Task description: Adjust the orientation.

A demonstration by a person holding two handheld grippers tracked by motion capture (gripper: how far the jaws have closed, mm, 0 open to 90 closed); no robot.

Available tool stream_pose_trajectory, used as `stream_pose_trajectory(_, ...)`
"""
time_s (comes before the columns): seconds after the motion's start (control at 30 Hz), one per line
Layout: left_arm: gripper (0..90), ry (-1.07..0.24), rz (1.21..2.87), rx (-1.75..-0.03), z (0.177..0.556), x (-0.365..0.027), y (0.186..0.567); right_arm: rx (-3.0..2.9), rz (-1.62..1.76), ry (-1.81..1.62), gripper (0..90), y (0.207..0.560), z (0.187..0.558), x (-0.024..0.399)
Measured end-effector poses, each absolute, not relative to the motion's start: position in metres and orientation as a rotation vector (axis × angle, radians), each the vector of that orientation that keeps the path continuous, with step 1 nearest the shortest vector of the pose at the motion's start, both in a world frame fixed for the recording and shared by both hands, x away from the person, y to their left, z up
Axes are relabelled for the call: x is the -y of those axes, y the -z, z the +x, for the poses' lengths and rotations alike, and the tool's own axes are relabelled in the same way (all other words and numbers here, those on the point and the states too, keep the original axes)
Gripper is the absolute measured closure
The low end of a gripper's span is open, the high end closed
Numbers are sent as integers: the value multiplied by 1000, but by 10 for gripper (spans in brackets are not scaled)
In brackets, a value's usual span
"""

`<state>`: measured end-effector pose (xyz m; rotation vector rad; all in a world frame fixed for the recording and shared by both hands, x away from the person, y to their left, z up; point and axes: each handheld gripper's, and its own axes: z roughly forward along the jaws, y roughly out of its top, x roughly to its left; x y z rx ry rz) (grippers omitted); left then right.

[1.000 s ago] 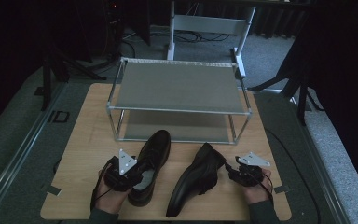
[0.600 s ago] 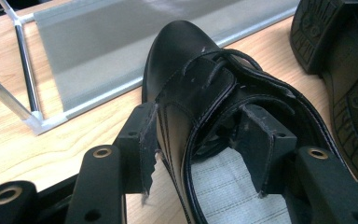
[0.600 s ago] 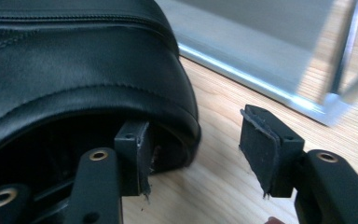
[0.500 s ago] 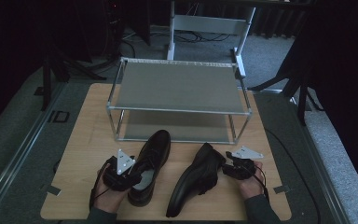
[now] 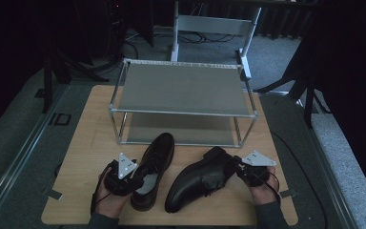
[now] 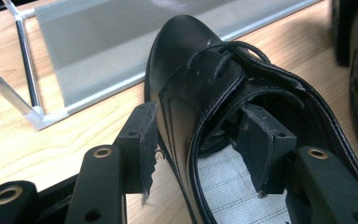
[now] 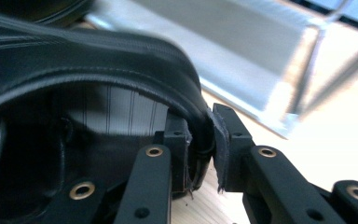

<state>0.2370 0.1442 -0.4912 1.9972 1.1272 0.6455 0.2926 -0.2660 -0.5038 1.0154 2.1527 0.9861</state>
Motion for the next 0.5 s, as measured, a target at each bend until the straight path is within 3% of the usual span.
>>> stream_pose_trajectory(0.5, 492, -647, 1997, -1111, 234, -146, 484, -1920, 1295, -703, 770, 485, 284, 302)
